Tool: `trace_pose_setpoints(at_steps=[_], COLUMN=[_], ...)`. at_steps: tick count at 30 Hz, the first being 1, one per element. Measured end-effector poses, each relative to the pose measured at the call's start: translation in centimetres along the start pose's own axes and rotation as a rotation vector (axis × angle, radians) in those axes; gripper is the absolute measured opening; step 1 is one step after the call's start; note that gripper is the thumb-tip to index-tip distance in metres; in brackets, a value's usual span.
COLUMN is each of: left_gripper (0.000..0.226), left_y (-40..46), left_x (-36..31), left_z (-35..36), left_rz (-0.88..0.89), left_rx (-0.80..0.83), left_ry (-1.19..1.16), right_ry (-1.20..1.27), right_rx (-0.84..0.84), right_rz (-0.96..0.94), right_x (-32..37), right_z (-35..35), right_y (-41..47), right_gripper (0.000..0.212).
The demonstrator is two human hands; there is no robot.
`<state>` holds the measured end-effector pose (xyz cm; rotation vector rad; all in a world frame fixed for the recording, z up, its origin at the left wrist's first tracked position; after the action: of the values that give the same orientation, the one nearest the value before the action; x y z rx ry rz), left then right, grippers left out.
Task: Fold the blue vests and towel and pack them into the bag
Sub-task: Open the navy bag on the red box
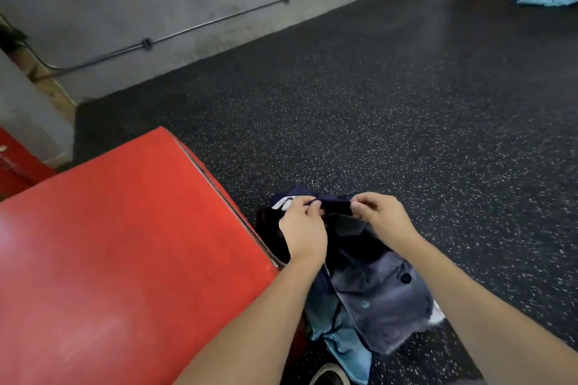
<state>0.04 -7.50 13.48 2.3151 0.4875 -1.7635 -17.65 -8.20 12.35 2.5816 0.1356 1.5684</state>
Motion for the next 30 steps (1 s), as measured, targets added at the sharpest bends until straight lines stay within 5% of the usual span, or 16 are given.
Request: trace_pose_setpoints(at_steps=[10, 20, 25, 30], left_gripper=[0.014, 0.007, 0.009, 0.013], left_y=[5.1, -2.2, -7.4, -10.4], left_x=[-20.2, -38.5, -37.9, -26.2], left_z=[-8.6, -29.7, -42.7, -54.1], left_rz=[0.344, 0.668, 0.750, 0.518], left_rx=[-0.058, -0.202, -0.302, -0.389], left_ry=[-0.091, -0.227, -0.126, -0.019], right_ry=[0.047, 0.437, 0.614, 0.562], right_rx=[-0.148, -0.120, 0.053, 0.376], right_rz=[-0.277, -0.575, -0.639, -0.553], right_x=[20.5, 45.6, 53.1, 53.4], right_z=[-6.0, -4.5, 3.4, 15.4], right_y=[6.6, 2.5, -3.9, -10.5], right_gripper=[0.016, 0.018, 0.012, 0.008])
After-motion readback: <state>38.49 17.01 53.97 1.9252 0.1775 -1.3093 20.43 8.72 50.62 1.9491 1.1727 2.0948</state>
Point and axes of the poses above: each hand's wrist, its own y-axis towards the middle knuckle, its own z-axis out of the palm, x = y × z, the point moved 3 cm from there along y, towards the middle knuckle, and after that the axes turned 5 degrees about -z, right-handed, at the moved point
